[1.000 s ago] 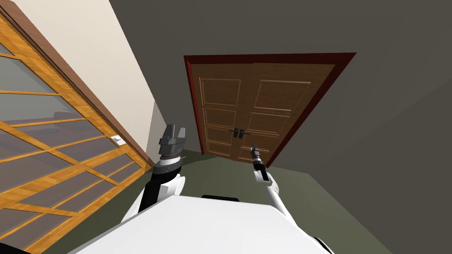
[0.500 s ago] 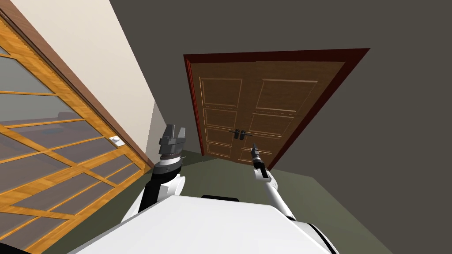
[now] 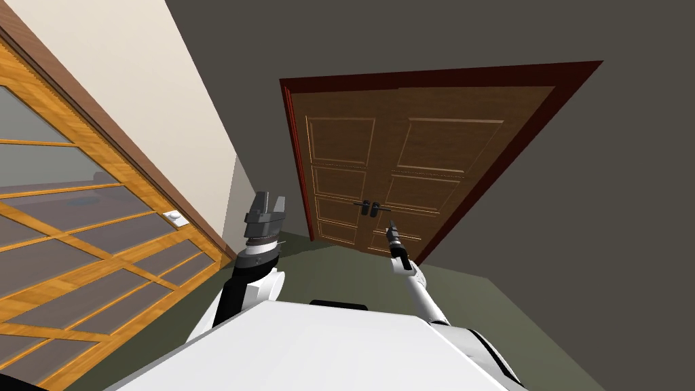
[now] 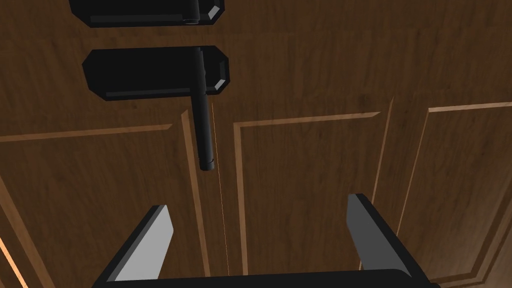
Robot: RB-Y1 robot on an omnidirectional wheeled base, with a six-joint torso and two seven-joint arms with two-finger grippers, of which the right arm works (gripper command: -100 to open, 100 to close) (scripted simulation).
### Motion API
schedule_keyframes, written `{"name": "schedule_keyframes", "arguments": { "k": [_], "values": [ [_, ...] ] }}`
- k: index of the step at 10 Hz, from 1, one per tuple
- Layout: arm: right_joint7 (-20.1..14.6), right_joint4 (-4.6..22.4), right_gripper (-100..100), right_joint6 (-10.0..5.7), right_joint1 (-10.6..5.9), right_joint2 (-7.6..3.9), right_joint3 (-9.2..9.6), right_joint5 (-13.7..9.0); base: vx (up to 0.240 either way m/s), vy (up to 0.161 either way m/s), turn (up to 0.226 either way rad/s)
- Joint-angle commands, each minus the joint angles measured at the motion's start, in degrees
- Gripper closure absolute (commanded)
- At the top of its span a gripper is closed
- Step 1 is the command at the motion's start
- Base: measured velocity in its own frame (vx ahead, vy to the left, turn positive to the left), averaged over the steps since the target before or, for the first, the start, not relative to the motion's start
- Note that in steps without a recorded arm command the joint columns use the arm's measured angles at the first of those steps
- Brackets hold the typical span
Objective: Pull the door open
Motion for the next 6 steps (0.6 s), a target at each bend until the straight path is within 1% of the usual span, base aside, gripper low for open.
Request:
{"name": "schedule_keyframes", "arguments": {
  "k": [1, 3, 6],
  "values": [
    [-0.15, 2.22, -100, -0.34, -1.05, -0.19, -0.1, -0.13, 0.06, -0.006, 0.01],
    [-0.58, 5.73, -100, -0.23, -3.06, -0.74, -0.34, -0.53, 0.056, -0.008, 0.026],
    [-1.16, 10.45, -100, -0.09, -5.77, -1.48, -0.66, -1.06, 0.091, -0.004, 0.028]
  ]
}}
